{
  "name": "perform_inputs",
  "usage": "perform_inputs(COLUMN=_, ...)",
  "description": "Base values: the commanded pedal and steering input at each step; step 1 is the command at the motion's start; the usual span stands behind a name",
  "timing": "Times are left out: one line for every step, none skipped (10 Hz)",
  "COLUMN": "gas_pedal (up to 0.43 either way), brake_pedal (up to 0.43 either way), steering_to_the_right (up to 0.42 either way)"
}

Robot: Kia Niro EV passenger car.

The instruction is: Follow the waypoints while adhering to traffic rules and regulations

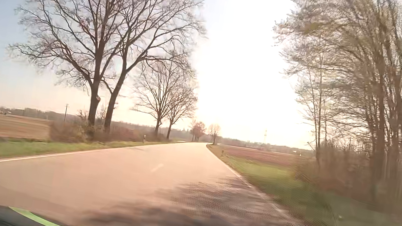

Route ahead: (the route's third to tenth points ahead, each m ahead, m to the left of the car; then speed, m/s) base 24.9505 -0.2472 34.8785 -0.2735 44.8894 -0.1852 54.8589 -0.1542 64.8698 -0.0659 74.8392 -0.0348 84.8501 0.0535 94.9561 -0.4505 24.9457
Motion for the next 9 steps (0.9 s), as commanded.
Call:
perform_inputs(gas_pedal=0.189, brake_pedal=0.0, steering_to_the_right=0.003)
perform_inputs(gas_pedal=0.189, brake_pedal=0.0, steering_to_the_right=0.003)
perform_inputs(gas_pedal=0.189, brake_pedal=0.0, steering_to_the_right=0.003)
perform_inputs(gas_pedal=0.189, brake_pedal=0.0, steering_to_the_right=0.003)
perform_inputs(gas_pedal=0.189, brake_pedal=0.0, steering_to_the_right=0.003)
perform_inputs(gas_pedal=0.189, brake_pedal=0.0, steering_to_the_right=0.003)
perform_inputs(gas_pedal=0.189, brake_pedal=0.0, steering_to_the_right=0.003)
perform_inputs(gas_pedal=0.189, brake_pedal=0.0, steering_to_the_right=0.003)
perform_inputs(gas_pedal=0.189, brake_pedal=0.0, steering_to_the_right=0.003)
